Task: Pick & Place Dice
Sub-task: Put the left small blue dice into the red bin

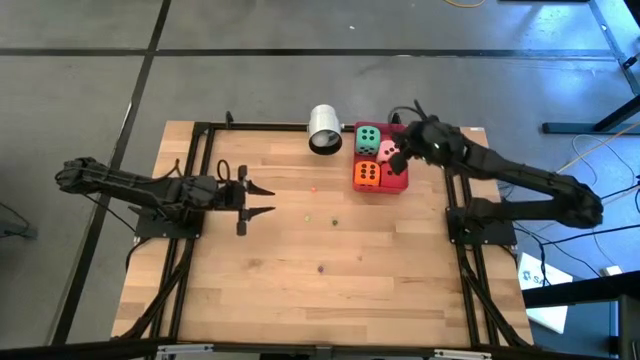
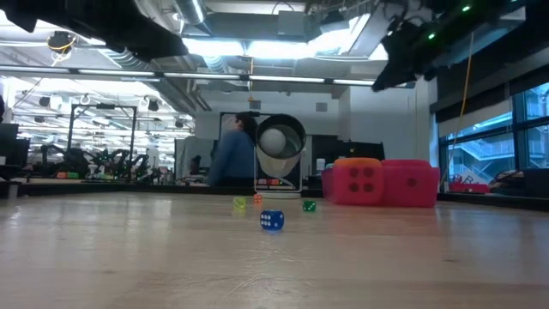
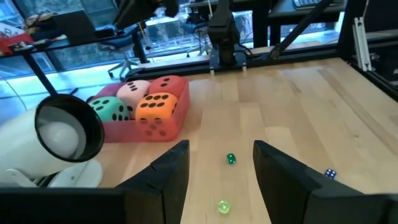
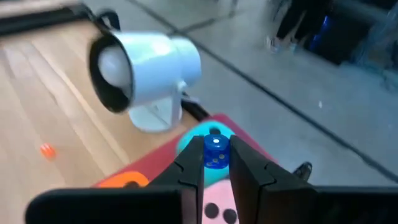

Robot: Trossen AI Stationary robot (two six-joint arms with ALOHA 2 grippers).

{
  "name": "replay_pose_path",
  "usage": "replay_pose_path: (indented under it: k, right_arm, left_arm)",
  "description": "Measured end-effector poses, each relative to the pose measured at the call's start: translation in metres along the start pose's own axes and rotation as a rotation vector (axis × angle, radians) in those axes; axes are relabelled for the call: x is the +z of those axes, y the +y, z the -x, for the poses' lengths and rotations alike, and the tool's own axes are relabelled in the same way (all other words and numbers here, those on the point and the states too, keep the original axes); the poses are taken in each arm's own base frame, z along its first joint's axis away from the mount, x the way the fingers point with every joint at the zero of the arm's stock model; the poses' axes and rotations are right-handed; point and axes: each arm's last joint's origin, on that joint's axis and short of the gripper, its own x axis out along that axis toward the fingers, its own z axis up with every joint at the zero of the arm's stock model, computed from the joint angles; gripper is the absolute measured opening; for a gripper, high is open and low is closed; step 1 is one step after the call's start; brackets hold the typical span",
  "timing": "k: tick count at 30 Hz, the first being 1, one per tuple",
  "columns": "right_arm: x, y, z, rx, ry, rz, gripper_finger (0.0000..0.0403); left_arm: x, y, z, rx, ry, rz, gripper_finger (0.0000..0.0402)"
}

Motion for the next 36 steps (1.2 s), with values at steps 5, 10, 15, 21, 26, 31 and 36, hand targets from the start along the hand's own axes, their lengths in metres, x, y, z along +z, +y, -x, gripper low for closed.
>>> replay_pose_path:
  k: [5, 10, 15, 21, 26, 31, 36]
  right_arm:
    - [0.009, -0.018, -0.03, 0.013, 0.124, 0.0, 0.0049]
    - [0.014, -0.039, -0.057, 0.04, 0.243, -0.043, 0.0049]
    - [0.017, -0.058, -0.084, 0.03, 0.374, -0.073, 0.005]
    - [0.012, -0.073, -0.115, 0.002, 0.488, -0.09, 0.005]
    - [0.005, -0.082, -0.136, -0.011, 0.581, -0.111, 0.0051]
    - [-0.005, -0.088, -0.151, -0.014, 0.685, -0.136, 0.0051]
    - [-0.012, -0.089, -0.159, -0.014, 0.727, -0.143, 0.0052]
  left_arm:
    - [-0.004, -0.002, -0.006, -0.003, 0.036, -0.009, 0.0171]
    - [-0.008, -0.004, -0.013, -0.007, 0.067, -0.017, 0.0171]
    - [-0.006, -0.005, -0.017, -0.003, 0.037, -0.022, 0.0171]
    - [-0.006, -0.005, -0.018, -0.003, 0.04, -0.024, 0.0171]
    - [-0.006, -0.005, -0.018, -0.003, 0.042, -0.022, 0.0171]
    - [-0.006, -0.005, -0.018, -0.003, 0.042, -0.022, 0.0171]
    - [-0.006, -0.005, -0.018, -0.003, 0.042, -0.022, 0.0171]
